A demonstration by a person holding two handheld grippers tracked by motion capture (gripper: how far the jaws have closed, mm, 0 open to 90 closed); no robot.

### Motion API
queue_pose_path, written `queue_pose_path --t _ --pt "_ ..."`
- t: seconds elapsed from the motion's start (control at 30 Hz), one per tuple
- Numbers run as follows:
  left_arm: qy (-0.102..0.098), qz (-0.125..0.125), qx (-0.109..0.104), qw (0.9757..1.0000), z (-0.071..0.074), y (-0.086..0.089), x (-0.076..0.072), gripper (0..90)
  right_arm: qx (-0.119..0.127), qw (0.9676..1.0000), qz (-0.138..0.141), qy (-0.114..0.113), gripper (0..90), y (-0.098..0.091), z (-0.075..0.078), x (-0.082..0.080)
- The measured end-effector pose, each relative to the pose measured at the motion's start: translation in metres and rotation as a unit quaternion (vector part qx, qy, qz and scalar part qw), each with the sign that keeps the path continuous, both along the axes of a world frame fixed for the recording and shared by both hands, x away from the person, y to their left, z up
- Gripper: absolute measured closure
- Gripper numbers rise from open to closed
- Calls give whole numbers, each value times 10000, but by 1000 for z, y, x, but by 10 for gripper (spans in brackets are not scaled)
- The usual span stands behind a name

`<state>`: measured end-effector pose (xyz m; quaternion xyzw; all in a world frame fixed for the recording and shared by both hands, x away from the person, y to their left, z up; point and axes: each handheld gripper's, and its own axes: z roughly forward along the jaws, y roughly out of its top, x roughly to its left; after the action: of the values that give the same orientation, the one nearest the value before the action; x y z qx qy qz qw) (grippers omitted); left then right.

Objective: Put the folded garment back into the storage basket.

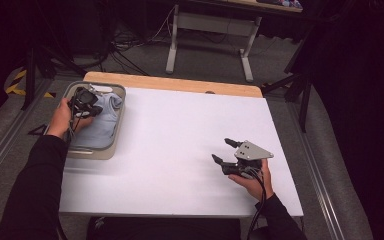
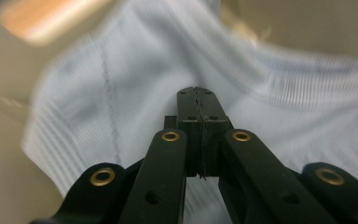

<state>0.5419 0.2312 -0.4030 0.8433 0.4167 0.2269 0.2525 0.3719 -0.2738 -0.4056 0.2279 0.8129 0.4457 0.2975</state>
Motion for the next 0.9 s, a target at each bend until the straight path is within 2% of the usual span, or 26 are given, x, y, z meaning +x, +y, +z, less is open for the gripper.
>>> queue_pose_path --t 0.07,0.13,0.23,0.27,0.33,0.57,0.67,0.73,0.77,0.83,0.9 --pt "-145 57 -98 9998 5 -1 2 890 -3 10000 -11 2 303 0 0 0" --pt "-166 70 -55 9998 6 -3 4 883 9 10000 -18 -16 303 -1 0 0" --pt "-38 36 20 10000 0 -7 8 883 45 10000 -31 -27 302 -3 0 0" --pt "71 54 26 10000 -6 -8 10 883 46 10000 -37 -16 302 -3 0 0" --pt "112 62 61 9999 -8 -9 12 883 40 10000 -43 -18 301 -3 0 0" --pt "368 -18 383 9986 -18 -16 16 880 26 10000 -40 -11 297 -3 0 0" --pt "292 -3 362 9989 -15 -16 15 877 17 10000 -44 -2 297 -3 -1 0" --pt "73 42 276 9996 -10 -14 12 860 18 10000 -23 -8 297 -2 -1 -1" --pt "73 42 276 9996 -10 -14 12 858 18 10000 -23 -8 297 -2 -1 -1" --pt "-101 81 231 9996 -5 -12 9 850 44 10000 -32 -21 296 -3 0 0" --pt "-255 109 61 9996 0 -10 6 829 55 10000 -39 -24 294 -3 -1 0"
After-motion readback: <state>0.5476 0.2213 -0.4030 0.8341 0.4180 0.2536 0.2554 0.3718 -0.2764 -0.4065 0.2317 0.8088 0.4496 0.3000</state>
